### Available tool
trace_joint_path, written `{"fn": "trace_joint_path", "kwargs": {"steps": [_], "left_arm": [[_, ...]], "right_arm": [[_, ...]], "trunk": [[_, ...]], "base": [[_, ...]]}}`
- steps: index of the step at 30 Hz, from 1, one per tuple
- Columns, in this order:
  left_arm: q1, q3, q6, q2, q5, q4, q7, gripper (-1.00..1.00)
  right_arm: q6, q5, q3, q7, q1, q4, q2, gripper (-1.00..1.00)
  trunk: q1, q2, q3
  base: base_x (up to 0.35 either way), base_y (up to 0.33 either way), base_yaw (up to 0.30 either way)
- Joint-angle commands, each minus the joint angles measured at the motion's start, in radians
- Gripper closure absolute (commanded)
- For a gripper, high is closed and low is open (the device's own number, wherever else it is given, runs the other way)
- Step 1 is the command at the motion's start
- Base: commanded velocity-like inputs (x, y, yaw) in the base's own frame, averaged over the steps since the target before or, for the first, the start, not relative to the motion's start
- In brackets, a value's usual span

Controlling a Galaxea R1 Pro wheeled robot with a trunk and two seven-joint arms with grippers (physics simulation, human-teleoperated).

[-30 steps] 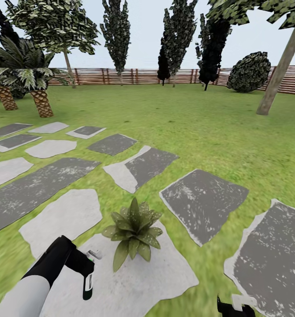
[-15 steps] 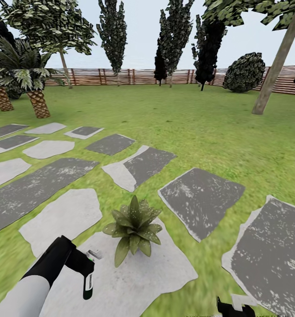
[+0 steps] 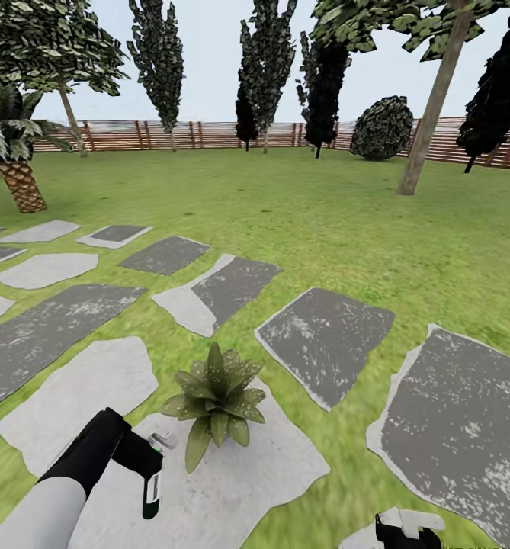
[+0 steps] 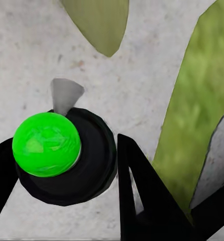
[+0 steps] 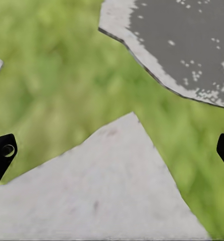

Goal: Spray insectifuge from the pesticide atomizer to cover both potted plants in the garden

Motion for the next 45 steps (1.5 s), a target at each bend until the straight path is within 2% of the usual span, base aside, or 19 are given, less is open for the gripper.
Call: {"fn": "trace_joint_path", "kwargs": {"steps": [1,7,11,15,17,20,21,23,25,28,31,35,37,45], "left_arm": [[0.0,0.002,0.007,-0.001,-0.009,-0.001,-0.007,1.0],[0.041,-0.01,0.007,0.007,-0.017,-0.011,-0.007,1.0],[0.045,-0.01,0.005,-0.003,-0.014,-0.011,-0.007,1.0],[0.044,-0.026,0.006,-0.006,-0.015,-0.012,-0.008,1.0],[0.045,-0.02,0.007,0.009,-0.016,-0.012,-0.011,1.0],[0.046,-0.018,0.007,0.049,-0.006,-0.012,-0.014,1.0],[0.046,-0.02,0.005,0.051,-0.006,-0.012,-0.015,1.0],[0.046,-0.024,0.0,0.044,-0.009,-0.009,-0.013,1.0],[0.046,-0.025,-0.003,0.017,-0.011,-0.006,-0.012,1.0],[0.046,-0.026,-0.003,0.003,-0.012,-0.008,-0.012,1.0],[0.047,-0.027,-0.005,0.008,-0.014,-0.01,-0.014,1.0],[0.047,-0.018,-0.002,0.049,-0.012,-0.011,-0.013,1.0],[0.047,-0.018,-0.002,0.057,-0.01,-0.011,-0.013,1.0],[0.049,-0.023,-0.003,0.04,-0.003,-0.005,-0.017,1.0]], "right_arm": [[-0.003,0.011,-0.006,-0.005,-0.001,0.002,0.0,-1.0],[-0.003,0.011,-0.006,-0.005,-0.001,0.002,0.0,-1.0],[-0.003,0.011,-0.006,-0.005,-0.001,0.002,0.0,-1.0],[-0.003,0.011,-0.006,-0.005,-0.001,0.002,0.0,-1.0],[-0.003,0.011,-0.006,-0.005,-0.001,0.002,0.0,-1.0],[-0.004,0.011,-0.006,-0.005,-0.001,0.002,0.0,-1.0],[-0.004,0.011,-0.006,-0.005,0.0,0.002,0.0,-1.0],[-0.004,0.011,-0.006,-0.005,0.0,0.002,0.0,-1.0],[-0.003,0.011,-0.006,-0.005,-0.001,0.002,0.0,-1.0],[-0.003,0.011,-0.006,-0.005,-0.001,0.002,0.0,-1.0],[-0.003,0.011,-0.006,-0.005,0.0,0.002,0.0,-1.0],[-0.003,0.011,-0.006,-0.005,-0.001,0.002,0.0,-1.0],[-0.003,0.011,-0.006,-0.005,-0.001,0.002,0.0,-1.0],[-0.003,0.011,-0.006,-0.004,0.0,0.002,0.0,-1.0]], "trunk": [[0.0,0.0,-0.001],[0.0,0.0,-0.001],[0.0,0.0,-0.001],[0.0,0.0,-0.001],[0.0,0.0,-0.001],[0.0,0.0,-0.001],[0.0,0.0,-0.001],[0.0,0.0,-0.001],[0.0,0.0,-0.001],[0.0,0.0,-0.001],[0.0,0.0,-0.001],[0.0,0.0,-0.001],[0.0,0.0,-0.001],[0.0,0.0,-0.001]], "base": [[0.0,0.154,-0.033],[0.0,0.034,-0.007],[0.0,0.0,0.0],[0.0,0.0,0.0],[0.0,0.0,0.0],[0.0,0.0,0.0],[0.0,0.0,0.0],[0.0,0.0,0.0],[0.0,0.0,0.0],[0.0,0.0,0.0],[0.0,0.0,0.0],[0.0,0.0,-0.179],[0.0,0.0,-0.259],[0.0,0.0,-0.051]]}}
